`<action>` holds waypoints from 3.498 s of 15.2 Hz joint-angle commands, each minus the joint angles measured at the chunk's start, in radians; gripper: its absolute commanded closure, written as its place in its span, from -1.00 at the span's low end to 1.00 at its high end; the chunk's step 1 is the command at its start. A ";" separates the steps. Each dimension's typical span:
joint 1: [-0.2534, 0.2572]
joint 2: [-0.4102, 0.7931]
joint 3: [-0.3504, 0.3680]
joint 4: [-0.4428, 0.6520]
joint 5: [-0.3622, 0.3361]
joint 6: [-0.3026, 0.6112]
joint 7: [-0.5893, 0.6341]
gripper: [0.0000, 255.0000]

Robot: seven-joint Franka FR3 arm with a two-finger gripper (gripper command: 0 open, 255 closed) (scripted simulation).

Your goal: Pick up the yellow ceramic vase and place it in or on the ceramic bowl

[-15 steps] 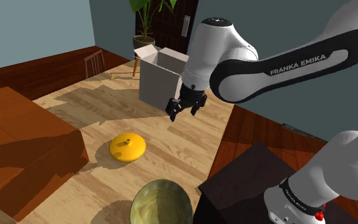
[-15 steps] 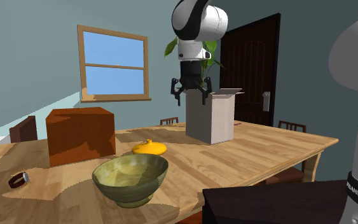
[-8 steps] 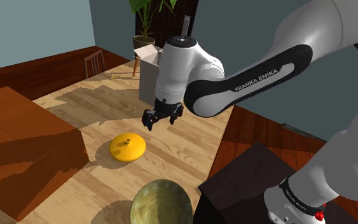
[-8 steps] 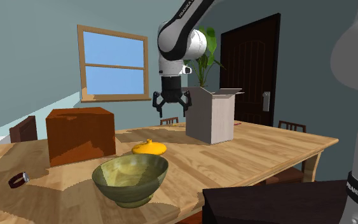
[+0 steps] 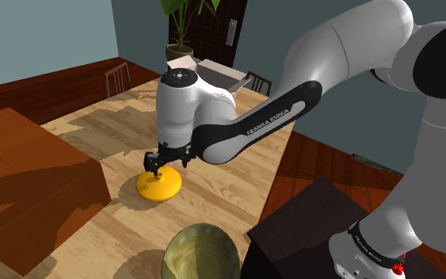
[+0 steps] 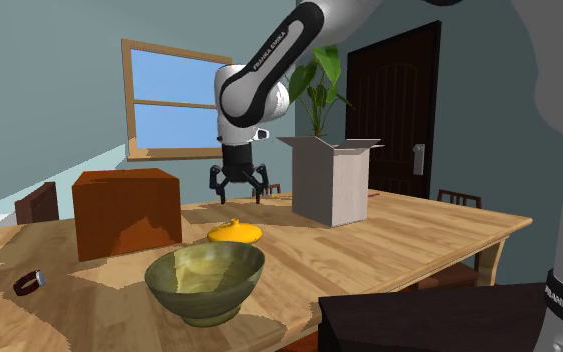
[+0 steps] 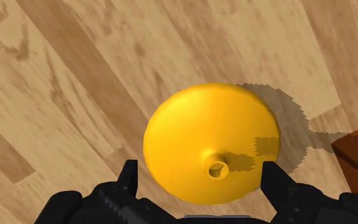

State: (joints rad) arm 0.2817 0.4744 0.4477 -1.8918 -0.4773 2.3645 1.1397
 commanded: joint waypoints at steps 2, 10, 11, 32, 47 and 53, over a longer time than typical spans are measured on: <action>0.046 0.098 -0.024 0.109 -0.037 -0.016 0.026 -1.00; 0.064 0.174 -0.058 0.127 -0.078 0.040 0.049 -1.00; 0.064 0.174 -0.058 0.127 -0.078 0.040 0.049 -1.00; 0.049 0.129 -0.037 0.125 -0.050 0.000 0.026 1.00; 0.015 0.011 0.016 0.152 0.033 -0.134 -0.042 1.00; 0.006 -0.027 0.033 0.178 0.063 -0.193 -0.067 1.00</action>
State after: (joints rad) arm 0.2904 0.4561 0.4770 -1.7157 -0.4205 2.1818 1.0776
